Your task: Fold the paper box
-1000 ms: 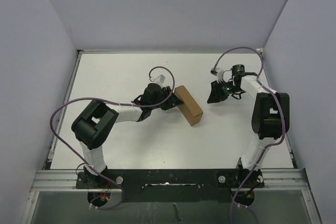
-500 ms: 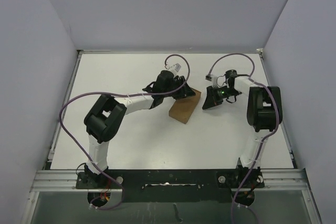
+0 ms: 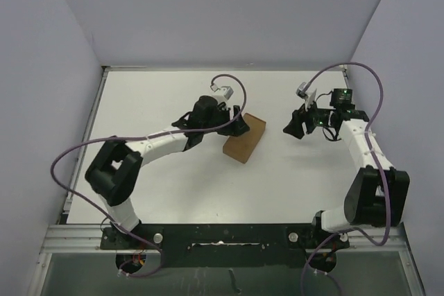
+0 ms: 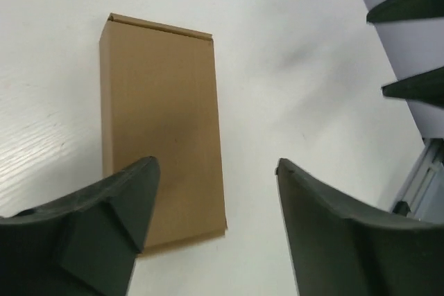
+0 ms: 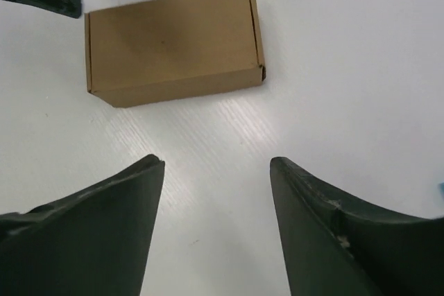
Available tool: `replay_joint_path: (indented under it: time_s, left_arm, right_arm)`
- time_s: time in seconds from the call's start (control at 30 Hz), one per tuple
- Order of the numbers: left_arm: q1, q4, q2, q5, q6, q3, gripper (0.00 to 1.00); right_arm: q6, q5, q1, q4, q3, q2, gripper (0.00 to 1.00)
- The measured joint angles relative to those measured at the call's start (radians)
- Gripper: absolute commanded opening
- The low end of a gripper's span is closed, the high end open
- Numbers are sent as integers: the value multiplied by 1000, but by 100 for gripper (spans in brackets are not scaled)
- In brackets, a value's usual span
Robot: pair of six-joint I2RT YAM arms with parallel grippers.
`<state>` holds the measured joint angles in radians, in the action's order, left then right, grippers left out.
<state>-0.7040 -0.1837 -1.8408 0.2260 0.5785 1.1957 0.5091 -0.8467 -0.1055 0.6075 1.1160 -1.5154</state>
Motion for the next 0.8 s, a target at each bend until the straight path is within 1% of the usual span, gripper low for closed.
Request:
replay_joint_path:
  time_s: [0.07, 0.1, 0.13, 0.2, 0.3, 0.33, 0.37, 0.43, 0.47, 0.5, 0.53, 0.57, 0.6, 0.63, 0.67, 0.73, 0.77, 0.8]
  left_arm:
    - [13, 9, 127, -5, -43, -88, 92]
    - [26, 11, 185, -2, -55, -120, 96]
    - [49, 5, 249, 16, -59, -154, 97]
    - [131, -6, 377, 64, -56, -219, 98]
    - [269, -19, 503, 130, -29, -285, 98]
    - [298, -17, 527, 142, -21, -299, 97]
    - [320, -13, 552, 153, -12, -319, 95]
    - [326, -3, 588, 177, 5, -368, 88]
    - [320, 2, 606, 185, 18, -401, 84]
    - [310, 12, 626, 191, 36, -440, 78]
    - [298, 24, 644, 190, 51, -481, 65]
    - [280, 43, 660, 182, 68, -520, 50]
    - [254, 64, 673, 165, 85, -559, 46]
    - [228, 83, 681, 151, 103, -586, 42]
    - [188, 98, 685, 121, 114, -614, 36]
    - [114, 115, 682, 84, 139, -652, 23]
    - [80, 115, 674, 72, 153, -666, 19]
    - [53, 107, 650, 61, 170, -680, 19]
  right_arm:
    - [41, -22, 2, -37, -42, 108, 87]
    - [60, -35, 1, -58, -57, 158, 91]
    - [74, -48, 1, -78, -67, 200, 92]
    - [87, -70, 1, -107, -71, 250, 92]
    - [90, -102, 1, -135, -68, 267, 90]
    - [89, -108, 1, -140, -65, 256, 86]
    - [86, -109, 1, -141, -60, 239, 79]
    - [79, -106, 2, -140, -34, 175, 56]
    - [74, -100, 3, -134, -5, 127, 44]
    - [68, -91, 6, -126, 24, 80, 36]
    - [61, -73, 15, -112, 72, 18, 25]
    - [62, -53, 21, -100, 125, -48, 18]
    - [63, -34, 31, -88, 179, -112, 13]
    - [63, -13, 44, -78, 228, -172, 10]
    - [64, 7, 59, -66, 271, -226, 8]
    - [69, 42, 95, -30, 356, -325, 6]
    - [71, 55, 110, -20, 385, -363, 6]
    - [72, 64, 129, -1, 424, -407, 6]
